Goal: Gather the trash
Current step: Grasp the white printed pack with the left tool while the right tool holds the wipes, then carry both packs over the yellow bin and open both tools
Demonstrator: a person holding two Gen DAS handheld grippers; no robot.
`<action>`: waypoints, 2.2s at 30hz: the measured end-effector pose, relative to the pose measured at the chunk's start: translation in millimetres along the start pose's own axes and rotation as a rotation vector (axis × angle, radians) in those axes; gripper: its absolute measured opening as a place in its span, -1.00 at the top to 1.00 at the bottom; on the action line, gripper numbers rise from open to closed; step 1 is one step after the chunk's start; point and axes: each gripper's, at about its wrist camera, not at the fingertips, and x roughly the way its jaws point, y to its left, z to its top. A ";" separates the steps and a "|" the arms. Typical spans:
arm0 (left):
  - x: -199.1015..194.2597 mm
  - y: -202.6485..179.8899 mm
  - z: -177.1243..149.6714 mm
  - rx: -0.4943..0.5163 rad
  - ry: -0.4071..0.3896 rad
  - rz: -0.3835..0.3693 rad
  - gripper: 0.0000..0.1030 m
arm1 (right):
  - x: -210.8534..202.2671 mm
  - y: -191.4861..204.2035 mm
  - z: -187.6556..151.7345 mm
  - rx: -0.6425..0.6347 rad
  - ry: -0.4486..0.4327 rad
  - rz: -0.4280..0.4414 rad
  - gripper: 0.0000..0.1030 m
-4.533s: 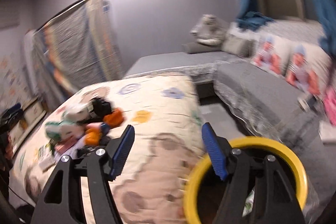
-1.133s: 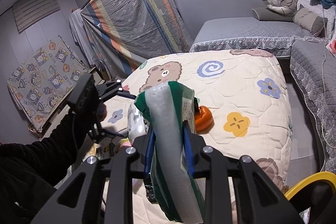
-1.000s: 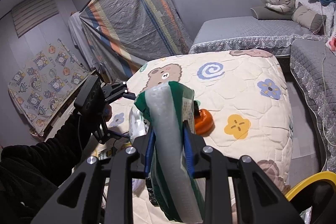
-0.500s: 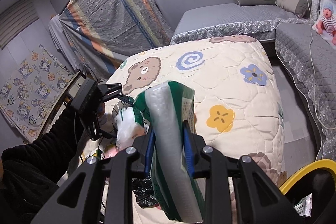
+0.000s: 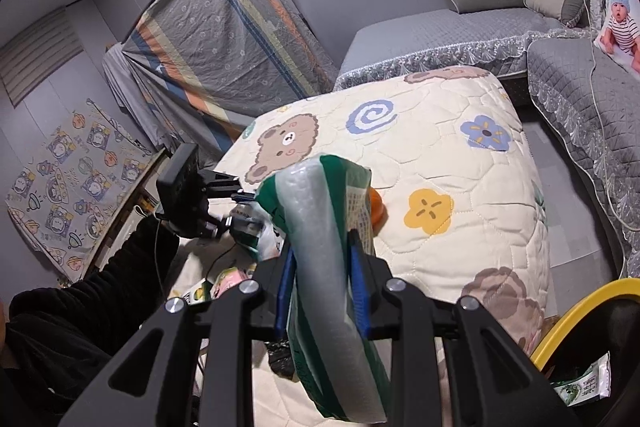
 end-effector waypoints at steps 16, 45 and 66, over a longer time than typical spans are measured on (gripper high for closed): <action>-100.7 -38.8 31.9 -0.226 -0.231 0.341 0.81 | -65.4 24.0 -22.6 -0.051 -0.126 0.094 0.54; 15.2 -270.2 264.8 -0.094 -0.236 0.246 0.80 | -240.8 -103.3 -85.2 0.205 -0.570 -0.232 0.54; 94.4 -307.3 307.5 -0.116 -0.188 0.074 0.80 | -238.6 -200.7 -147.8 0.413 -0.569 -0.416 0.54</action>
